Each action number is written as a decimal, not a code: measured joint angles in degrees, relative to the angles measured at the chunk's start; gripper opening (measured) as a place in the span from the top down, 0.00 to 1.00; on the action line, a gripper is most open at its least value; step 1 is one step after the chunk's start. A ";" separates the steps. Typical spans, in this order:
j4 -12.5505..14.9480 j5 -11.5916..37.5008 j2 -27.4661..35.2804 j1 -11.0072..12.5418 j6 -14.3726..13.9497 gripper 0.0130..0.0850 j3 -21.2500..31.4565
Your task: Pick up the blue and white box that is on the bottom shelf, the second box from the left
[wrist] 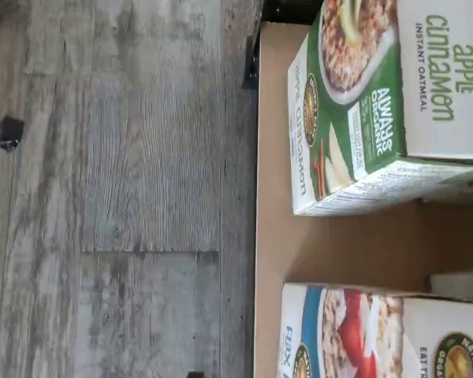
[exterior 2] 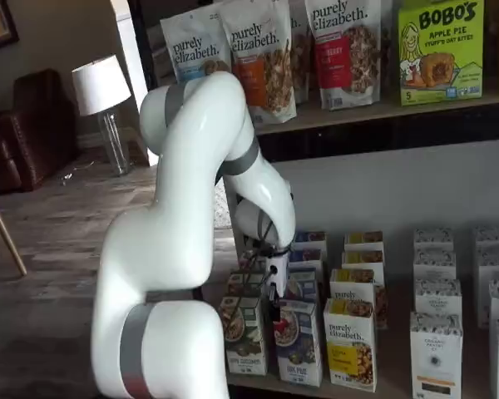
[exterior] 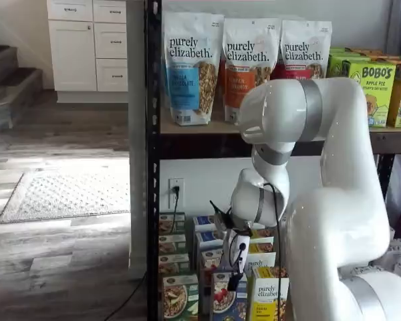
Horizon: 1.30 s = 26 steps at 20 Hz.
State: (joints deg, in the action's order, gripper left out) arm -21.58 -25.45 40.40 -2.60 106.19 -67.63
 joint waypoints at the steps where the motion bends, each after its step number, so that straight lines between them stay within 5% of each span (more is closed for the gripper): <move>1: 2.36 -1.39 0.28 0.08 -2.09 0.00 -0.84; 3: 7.46 -5.00 1.56 0.20 -6.73 0.00 -3.93; 5: 8.30 -5.78 2.29 0.01 -7.71 0.00 -5.23; 9: 6.78 -1.69 3.20 -0.62 -6.86 0.00 -5.32; 13: 8.45 0.72 4.62 -0.60 -8.17 0.00 -6.00; 26: 7.78 -0.99 10.72 1.00 -6.15 0.00 -12.91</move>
State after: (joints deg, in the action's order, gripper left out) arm -13.80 -26.43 51.12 -1.61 100.04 -80.54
